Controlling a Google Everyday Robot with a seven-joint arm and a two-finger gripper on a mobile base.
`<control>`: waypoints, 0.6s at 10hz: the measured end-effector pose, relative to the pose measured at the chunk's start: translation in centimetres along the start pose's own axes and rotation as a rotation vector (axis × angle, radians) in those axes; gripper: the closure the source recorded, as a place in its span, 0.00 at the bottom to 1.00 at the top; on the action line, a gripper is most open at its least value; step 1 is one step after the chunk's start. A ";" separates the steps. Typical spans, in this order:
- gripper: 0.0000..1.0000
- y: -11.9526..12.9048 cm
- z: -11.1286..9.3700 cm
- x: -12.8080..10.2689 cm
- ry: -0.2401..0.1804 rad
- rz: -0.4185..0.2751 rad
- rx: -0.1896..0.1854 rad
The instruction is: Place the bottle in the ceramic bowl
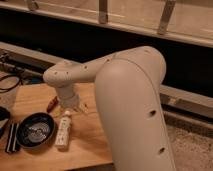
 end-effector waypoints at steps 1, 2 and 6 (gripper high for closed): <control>0.20 0.2 -0.1 -0.1 -0.007 -0.001 -0.005; 0.20 0.6 -0.2 -0.2 -0.016 -0.009 -0.035; 0.20 0.4 2.2 -1.5 0.006 -0.002 -0.219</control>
